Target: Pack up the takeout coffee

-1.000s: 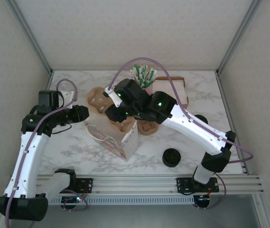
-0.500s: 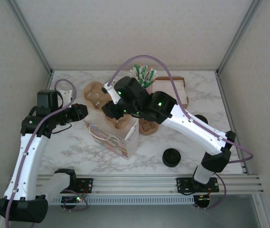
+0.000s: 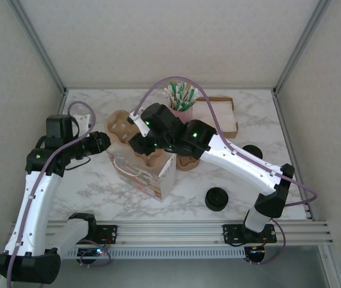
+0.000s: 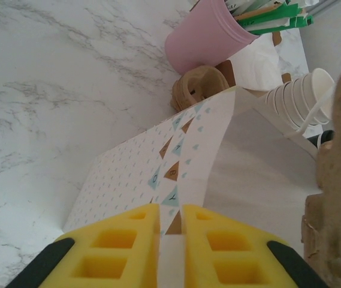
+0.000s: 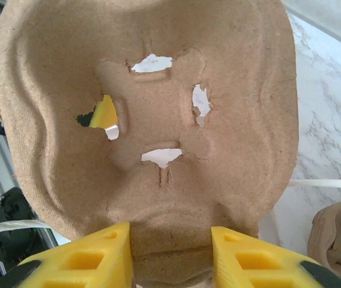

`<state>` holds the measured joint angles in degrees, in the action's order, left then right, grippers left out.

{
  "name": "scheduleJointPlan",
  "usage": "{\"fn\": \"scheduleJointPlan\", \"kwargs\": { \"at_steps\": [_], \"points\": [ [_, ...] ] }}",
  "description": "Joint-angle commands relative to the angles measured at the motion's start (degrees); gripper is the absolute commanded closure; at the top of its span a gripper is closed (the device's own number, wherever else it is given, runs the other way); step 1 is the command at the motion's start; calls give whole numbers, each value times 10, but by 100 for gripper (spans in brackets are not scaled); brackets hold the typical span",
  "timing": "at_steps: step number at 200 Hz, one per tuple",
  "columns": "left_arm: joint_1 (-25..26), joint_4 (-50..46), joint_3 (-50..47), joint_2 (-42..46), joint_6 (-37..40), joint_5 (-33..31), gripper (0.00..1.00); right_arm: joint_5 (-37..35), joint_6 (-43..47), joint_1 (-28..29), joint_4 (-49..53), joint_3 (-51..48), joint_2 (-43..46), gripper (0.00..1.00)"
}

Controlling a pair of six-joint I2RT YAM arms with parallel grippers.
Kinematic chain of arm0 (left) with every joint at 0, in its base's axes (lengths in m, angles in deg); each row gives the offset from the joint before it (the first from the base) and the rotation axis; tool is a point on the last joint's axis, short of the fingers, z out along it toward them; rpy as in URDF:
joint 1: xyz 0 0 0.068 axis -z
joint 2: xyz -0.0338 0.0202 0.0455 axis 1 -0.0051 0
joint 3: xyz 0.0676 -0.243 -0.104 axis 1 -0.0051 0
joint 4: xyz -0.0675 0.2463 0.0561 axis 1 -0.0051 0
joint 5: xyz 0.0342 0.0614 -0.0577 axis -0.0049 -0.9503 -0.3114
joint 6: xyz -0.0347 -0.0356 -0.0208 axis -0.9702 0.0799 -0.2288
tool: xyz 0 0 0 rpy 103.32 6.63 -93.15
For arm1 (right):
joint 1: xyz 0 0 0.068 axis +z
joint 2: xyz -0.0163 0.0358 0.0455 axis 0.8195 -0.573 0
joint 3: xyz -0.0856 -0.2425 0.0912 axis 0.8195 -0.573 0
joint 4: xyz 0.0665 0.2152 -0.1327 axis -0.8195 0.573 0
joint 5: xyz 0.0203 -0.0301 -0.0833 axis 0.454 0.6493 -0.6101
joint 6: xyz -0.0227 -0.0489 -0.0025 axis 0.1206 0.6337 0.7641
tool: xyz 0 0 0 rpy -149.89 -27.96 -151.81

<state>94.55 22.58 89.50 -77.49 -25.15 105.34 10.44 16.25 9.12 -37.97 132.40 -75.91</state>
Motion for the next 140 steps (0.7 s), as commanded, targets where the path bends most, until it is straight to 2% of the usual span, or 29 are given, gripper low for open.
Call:
{"fn": "scheduleJointPlan", "kwargs": {
  "at_steps": [1,30,56,76,140],
  "points": [
    [4,7,-8,8,-6,-12,84,-6,13,4,-2,-20,17,65],
    [4,11,-10,9,-10,-5,85,-8,25,4,9,-30,22,65],
    [5,-8,2,8,6,-5,68,-9,22,4,1,-31,26,65],
    [4,-23,11,9,17,-10,60,-12,15,4,-3,-26,25,65],
    [5,-44,8,-4,36,-5,59,-21,15,4,0,-23,29,65]
  ]
}}
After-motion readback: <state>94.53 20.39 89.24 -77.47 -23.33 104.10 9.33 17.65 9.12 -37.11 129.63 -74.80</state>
